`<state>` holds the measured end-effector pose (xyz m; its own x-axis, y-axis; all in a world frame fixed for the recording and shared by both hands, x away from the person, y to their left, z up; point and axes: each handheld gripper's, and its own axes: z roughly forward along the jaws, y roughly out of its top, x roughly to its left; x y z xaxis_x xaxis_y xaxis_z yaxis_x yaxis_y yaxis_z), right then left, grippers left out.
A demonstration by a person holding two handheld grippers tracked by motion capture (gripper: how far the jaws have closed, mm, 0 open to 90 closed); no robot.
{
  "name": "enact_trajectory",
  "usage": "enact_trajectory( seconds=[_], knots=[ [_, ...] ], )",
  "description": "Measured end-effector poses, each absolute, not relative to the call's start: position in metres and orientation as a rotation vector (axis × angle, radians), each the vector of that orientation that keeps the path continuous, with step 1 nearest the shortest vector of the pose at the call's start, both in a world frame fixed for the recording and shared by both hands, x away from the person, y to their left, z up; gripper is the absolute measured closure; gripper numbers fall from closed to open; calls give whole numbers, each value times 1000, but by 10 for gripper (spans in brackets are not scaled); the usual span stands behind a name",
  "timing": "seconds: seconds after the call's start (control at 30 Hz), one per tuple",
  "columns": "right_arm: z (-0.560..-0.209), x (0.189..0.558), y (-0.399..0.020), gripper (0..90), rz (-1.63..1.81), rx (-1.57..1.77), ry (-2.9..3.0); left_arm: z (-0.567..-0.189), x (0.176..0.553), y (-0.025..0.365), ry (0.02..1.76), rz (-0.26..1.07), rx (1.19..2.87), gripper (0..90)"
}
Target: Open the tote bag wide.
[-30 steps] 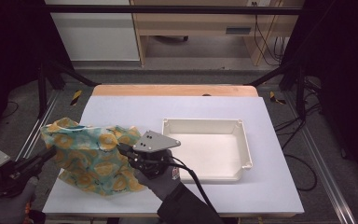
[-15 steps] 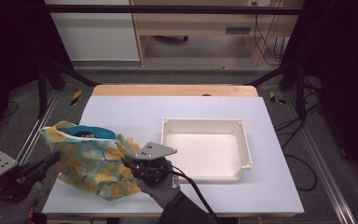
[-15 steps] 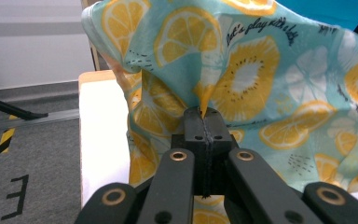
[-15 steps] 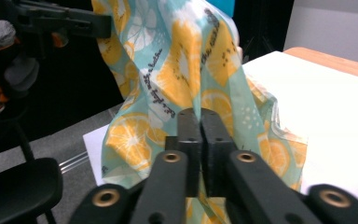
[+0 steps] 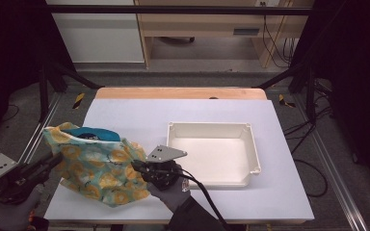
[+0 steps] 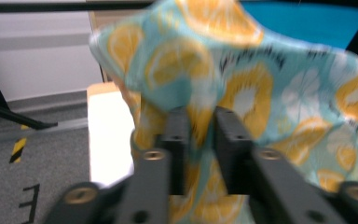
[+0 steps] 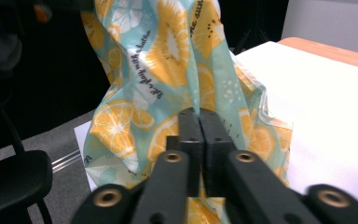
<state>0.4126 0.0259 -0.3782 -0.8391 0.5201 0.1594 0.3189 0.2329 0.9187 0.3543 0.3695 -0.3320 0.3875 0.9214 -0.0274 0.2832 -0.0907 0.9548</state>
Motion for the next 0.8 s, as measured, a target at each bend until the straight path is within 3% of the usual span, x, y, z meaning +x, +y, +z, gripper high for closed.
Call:
enact_trajectory(
  seconds=[0.1, 0.23, 0.8],
  knots=[
    [-377, 414, 27, 900, 1667, 798, 2325, -327, 358, 367, 1090, 783, 1622, 703],
    [-371, 412, 28, 900, 1692, 783, 2299, -329, 358, 365, 1110, 816, 1640, 895],
    [-359, 414, 57, 900, 1672, 727, 2307, -346, 344, 386, 1247, 840, 1605, 899]
  ],
)
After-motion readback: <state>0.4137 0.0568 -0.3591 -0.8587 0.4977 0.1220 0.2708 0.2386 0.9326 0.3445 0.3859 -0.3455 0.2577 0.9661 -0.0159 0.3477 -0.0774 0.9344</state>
